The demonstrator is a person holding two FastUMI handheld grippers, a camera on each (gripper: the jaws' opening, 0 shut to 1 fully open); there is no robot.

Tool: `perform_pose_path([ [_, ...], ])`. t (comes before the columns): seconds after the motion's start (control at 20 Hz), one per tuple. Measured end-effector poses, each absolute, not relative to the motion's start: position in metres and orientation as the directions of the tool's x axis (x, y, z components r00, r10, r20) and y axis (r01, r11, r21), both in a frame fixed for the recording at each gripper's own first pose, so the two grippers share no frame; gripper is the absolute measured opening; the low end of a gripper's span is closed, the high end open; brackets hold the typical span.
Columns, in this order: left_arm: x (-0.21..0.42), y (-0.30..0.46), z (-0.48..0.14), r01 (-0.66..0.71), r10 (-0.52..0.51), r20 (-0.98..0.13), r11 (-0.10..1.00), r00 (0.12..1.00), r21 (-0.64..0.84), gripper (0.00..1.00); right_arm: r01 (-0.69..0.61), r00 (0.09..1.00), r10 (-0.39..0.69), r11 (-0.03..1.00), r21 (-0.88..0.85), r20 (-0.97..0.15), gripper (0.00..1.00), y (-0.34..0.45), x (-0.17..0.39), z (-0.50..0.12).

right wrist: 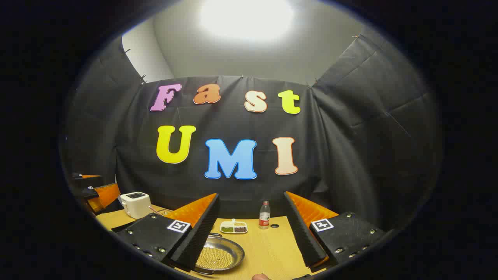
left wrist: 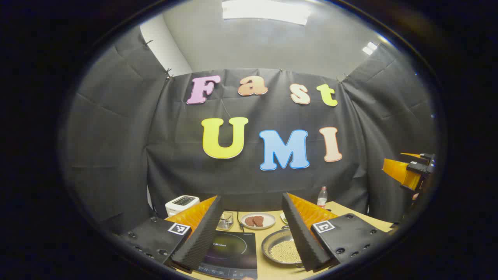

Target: First push the handle of the pot to place it horizontally, then grasp the pot with both hands and set it on the induction cooktop.

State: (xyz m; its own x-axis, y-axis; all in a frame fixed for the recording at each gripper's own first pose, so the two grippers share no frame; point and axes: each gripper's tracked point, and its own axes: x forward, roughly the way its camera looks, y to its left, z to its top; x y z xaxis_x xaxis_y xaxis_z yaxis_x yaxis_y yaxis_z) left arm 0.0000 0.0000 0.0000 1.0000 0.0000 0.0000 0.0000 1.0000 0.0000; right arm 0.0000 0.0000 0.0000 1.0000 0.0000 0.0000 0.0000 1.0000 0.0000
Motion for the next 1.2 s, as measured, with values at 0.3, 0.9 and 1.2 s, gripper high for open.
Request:
perform_pose_path([
  [0.3, -0.004, -0.016, 0.004, 0.001, -0.001, 0.019, 1.000, 1.000, 0.014, 1.00, 0.003, 1.000, -0.002, 1.000, 0.012, -0.024, 0.97, -0.014, 0.001, -0.009],
  [0.9, -0.005, -0.027, 0.008, -0.007, 0.006, 0.032, 1.000, 0.999, 0.018, 1.00, -0.009, 0.998, 0.009, 1.000, 0.011, -0.068, 0.97, -0.026, 0.004, -0.025],
  [1.2, -0.005, -0.029, 0.007, -0.014, 0.013, 0.029, 1.000, 0.999, 0.024, 1.00, -0.018, 0.997, 0.020, 1.000, 0.019, -0.081, 0.94, -0.028, 0.006, -0.028],
])
